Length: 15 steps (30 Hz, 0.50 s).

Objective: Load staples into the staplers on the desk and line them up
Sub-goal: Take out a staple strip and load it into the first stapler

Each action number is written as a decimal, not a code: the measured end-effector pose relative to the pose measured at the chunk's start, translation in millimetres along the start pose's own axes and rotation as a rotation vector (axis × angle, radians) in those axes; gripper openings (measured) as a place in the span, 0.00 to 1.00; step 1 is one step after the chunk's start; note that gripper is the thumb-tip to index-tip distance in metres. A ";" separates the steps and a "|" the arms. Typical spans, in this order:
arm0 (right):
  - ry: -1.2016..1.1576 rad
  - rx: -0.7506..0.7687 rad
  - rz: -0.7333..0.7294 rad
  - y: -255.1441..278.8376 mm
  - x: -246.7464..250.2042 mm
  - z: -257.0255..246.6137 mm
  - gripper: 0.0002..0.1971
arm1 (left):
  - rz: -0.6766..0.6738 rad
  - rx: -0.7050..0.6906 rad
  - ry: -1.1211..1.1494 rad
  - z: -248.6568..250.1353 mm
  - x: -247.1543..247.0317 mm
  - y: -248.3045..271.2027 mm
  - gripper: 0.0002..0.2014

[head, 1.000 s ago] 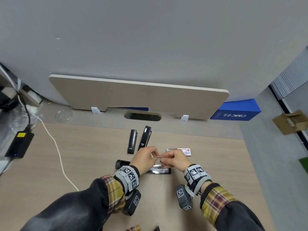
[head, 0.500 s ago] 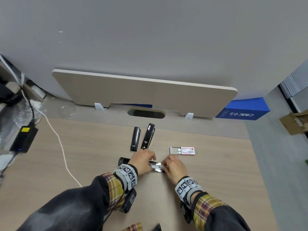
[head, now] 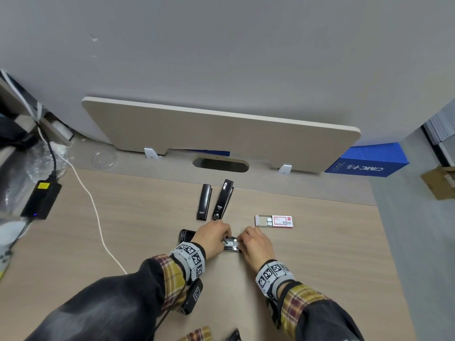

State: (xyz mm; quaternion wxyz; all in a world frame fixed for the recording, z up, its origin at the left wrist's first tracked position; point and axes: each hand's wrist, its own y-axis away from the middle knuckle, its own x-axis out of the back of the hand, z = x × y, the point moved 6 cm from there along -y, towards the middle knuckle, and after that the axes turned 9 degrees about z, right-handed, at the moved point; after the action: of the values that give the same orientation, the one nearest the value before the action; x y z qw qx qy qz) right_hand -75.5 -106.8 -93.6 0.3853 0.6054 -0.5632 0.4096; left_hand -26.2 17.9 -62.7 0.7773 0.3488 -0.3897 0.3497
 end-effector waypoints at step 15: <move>0.037 0.100 -0.097 4.6 0.1 -11.0 0.11 | 0.004 -0.007 -0.015 -1.5 -2.1 -1.2 0.13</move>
State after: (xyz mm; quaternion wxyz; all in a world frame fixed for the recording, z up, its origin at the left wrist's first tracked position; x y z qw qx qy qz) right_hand -80.7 -96.9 -89.3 0.3842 0.6427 -0.5048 0.4295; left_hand -25.7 18.0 -65.5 0.7749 0.3480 -0.3973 0.3472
